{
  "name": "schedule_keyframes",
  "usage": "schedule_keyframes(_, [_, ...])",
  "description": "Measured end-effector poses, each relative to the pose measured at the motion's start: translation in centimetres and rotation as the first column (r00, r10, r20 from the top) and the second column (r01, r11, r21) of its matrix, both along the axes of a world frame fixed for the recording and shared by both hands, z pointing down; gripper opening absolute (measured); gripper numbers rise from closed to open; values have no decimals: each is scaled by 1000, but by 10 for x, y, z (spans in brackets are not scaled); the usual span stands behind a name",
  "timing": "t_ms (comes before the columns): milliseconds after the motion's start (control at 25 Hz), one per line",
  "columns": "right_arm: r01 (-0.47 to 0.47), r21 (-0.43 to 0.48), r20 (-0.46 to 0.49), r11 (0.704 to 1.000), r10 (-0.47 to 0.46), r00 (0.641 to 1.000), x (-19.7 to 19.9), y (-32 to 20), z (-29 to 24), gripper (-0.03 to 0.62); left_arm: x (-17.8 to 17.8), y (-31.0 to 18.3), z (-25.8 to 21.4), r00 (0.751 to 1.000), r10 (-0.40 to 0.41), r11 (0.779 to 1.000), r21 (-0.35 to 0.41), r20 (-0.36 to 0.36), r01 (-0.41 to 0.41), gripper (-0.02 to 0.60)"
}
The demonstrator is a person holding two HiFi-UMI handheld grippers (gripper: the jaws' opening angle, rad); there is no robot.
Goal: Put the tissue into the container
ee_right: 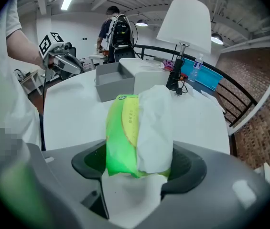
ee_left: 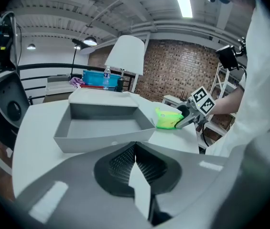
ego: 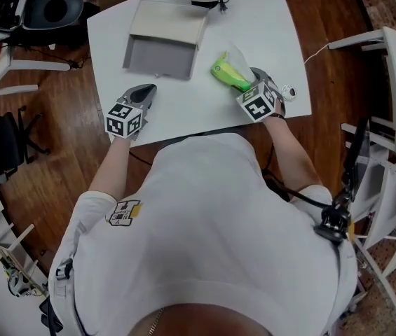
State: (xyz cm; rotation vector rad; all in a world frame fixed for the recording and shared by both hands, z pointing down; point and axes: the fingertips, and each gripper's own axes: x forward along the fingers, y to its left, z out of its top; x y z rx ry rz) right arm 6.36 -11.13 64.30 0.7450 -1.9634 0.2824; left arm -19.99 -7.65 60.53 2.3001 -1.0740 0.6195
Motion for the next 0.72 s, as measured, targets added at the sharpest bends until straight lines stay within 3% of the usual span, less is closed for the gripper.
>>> schedule_keyframes(240, [-33,71,19,997,32,999,-48,-8,-35,331,-57,-24,-2,1000,29,998,52,-1,-28,0])
schedule_keyframes(560, [104,150,-20,983,-103,995,-115,-22,-78,331,-75,-43,-10,995,35,995,92,-89,-27,0])
schedule_keyframes(720, [179,167,-31,970,-176,984,-157,-31,-81,330,-82,-29,-12,993,67,993,105,-95,-57,0])
